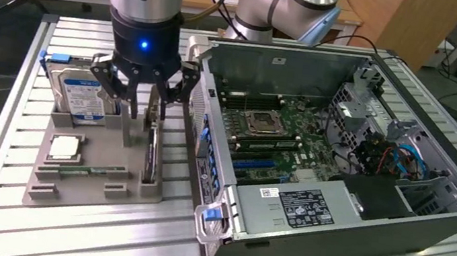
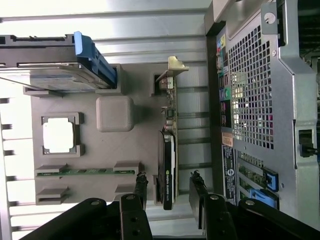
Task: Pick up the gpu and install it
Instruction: 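Pick up the gpu and move the gpu toward the slot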
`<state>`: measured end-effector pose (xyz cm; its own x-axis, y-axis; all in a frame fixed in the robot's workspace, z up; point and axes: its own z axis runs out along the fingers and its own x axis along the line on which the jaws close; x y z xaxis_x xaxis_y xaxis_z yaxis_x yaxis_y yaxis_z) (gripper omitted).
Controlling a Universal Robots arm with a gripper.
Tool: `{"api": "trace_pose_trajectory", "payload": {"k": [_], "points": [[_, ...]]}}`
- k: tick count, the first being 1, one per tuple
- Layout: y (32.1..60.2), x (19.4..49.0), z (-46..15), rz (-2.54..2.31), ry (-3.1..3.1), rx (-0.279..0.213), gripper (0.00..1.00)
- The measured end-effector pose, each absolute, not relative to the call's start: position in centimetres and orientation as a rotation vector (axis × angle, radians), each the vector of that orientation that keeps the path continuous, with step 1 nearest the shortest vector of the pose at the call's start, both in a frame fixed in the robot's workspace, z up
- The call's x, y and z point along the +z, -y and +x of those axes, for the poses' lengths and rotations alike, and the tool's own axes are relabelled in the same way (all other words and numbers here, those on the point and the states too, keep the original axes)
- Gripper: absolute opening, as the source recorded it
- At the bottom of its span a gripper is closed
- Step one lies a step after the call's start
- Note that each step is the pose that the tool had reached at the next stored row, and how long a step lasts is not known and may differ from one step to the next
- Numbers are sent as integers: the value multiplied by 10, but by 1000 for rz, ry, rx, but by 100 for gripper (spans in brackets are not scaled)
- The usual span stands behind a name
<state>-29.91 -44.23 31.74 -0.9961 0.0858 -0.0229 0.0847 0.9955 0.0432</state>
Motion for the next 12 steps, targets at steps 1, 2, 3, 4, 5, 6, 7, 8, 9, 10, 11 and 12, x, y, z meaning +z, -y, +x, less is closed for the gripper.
{"api": "trace_pose_trajectory", "payload": {"k": [1, 2, 3, 4, 5, 6, 7, 8, 9, 10, 11, 12], "points": [[442, 317, -299, 133, -3113, 66, 47], [442, 316, -299, 133, -3113, 66, 47], [442, 316, -299, 133, -3114, 65, 47], [442, 316, -299, 133, -3114, 65, 47], [442, 316, -299, 133, -3114, 65, 47], [442, 316, -299, 133, -3113, 66, 47], [442, 316, -299, 133, -3113, 66, 47], [442, 316, -299, 133, -3113, 66, 47], [442, 316, -299, 133, -3113, 66, 47], [442, 316, -299, 133, -3113, 66, 47], [442, 315, -299, 133, -3113, 66, 47], [442, 315, -299, 133, -3113, 66, 47]]}}
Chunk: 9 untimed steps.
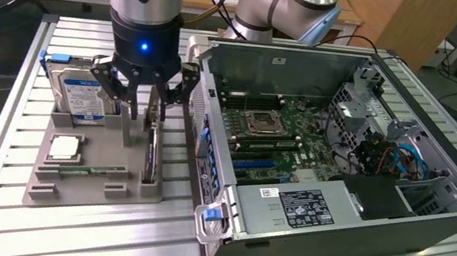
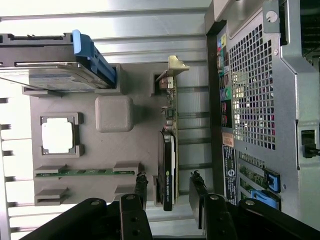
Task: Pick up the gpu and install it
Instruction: 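Pick up the gpu and move the gpu toward the slot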
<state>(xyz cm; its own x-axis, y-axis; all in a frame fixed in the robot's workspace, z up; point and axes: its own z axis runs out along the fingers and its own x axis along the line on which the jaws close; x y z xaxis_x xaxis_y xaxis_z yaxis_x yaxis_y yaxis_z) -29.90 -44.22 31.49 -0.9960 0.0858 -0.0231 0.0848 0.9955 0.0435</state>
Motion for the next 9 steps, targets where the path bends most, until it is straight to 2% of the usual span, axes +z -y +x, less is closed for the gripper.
{"api": "trace_pose_trajectory", "payload": {"k": [9], "points": [[442, 313, -299, 133, -3113, 66, 47]]}}
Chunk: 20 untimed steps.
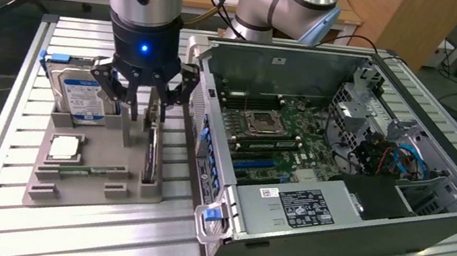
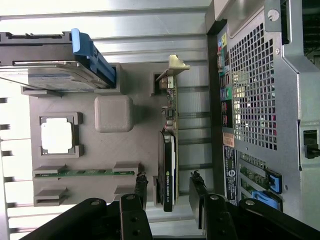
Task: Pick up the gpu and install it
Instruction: 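Pick up the gpu and move the gpu toward the slot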
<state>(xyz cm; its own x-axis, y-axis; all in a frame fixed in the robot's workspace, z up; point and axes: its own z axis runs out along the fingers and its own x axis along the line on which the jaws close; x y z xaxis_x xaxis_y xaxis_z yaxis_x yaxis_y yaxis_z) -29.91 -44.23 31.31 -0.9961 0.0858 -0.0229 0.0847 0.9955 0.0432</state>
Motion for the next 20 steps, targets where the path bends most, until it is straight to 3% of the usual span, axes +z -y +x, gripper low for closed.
{"api": "trace_pose_trajectory", "payload": {"k": [20], "points": [[442, 310, -299, 133, -3113, 66, 47]]}}
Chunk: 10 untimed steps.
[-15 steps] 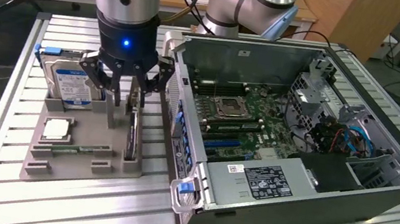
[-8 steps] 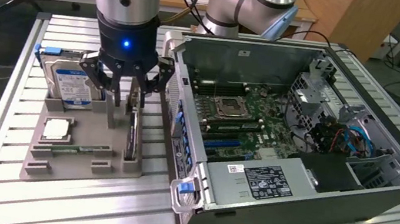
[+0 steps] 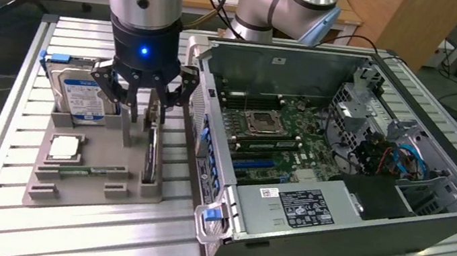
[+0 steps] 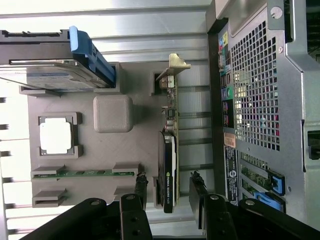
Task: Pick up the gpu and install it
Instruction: 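Pick up the gpu and move the gpu toward the slot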
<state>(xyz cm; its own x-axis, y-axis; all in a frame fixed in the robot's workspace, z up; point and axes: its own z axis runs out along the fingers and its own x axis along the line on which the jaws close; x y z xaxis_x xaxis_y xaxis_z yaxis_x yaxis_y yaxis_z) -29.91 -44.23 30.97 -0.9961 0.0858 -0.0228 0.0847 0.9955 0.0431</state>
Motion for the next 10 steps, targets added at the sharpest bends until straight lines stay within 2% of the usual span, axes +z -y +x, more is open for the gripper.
{"api": "trace_pose_trajectory", "payload": {"k": [10], "points": [[442, 307, -299, 133, -3113, 66, 47]]}}
